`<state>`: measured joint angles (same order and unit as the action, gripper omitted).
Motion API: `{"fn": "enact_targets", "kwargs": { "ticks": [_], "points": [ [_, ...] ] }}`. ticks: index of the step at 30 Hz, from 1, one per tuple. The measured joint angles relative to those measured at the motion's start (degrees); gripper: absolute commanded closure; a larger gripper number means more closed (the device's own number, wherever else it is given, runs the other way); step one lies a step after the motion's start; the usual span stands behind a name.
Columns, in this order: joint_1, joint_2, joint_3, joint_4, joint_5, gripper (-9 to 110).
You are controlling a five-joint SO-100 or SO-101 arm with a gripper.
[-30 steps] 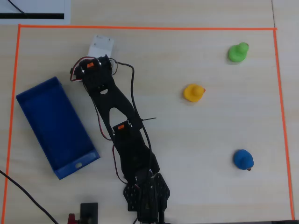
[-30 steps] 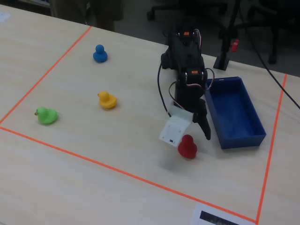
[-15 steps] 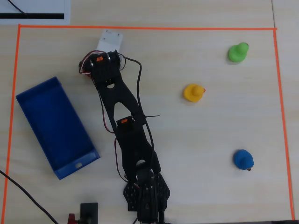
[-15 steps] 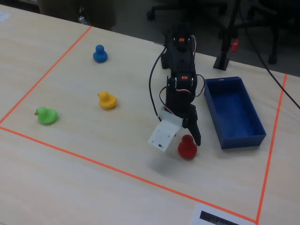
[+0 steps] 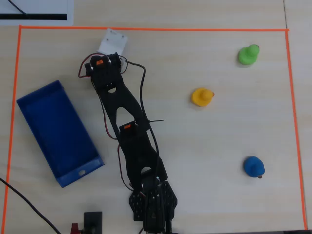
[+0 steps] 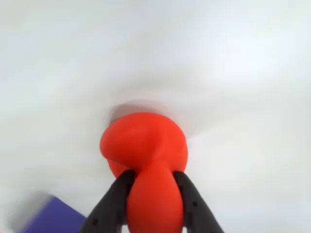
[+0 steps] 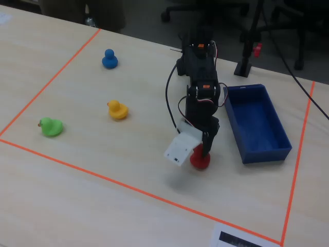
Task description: Grasp red duck and put it into box.
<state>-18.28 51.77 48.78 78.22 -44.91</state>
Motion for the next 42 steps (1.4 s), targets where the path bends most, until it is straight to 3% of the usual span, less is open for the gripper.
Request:
{"fn": "enact_targets", "kwargs": {
  "ticks": [6,10,14,27,31,36,40,42],
  "points": [
    [-3.52,23.55,-5.63,20.39,3.08,101],
    [-12.83,43.07,11.34,21.45,9.76,101],
    [-19.78,51.68,22.32,20.92,16.26,101],
    [-34.54,31.03,9.40,16.17,25.05,101],
    [-34.63,25.31,6.33,13.80,25.05,101],
    [-33.93,20.04,6.33,11.69,21.62,65],
    [-31.82,18.46,6.33,11.60,19.42,53],
    [-30.59,18.46,6.33,11.69,18.11,59]
  ]
}}
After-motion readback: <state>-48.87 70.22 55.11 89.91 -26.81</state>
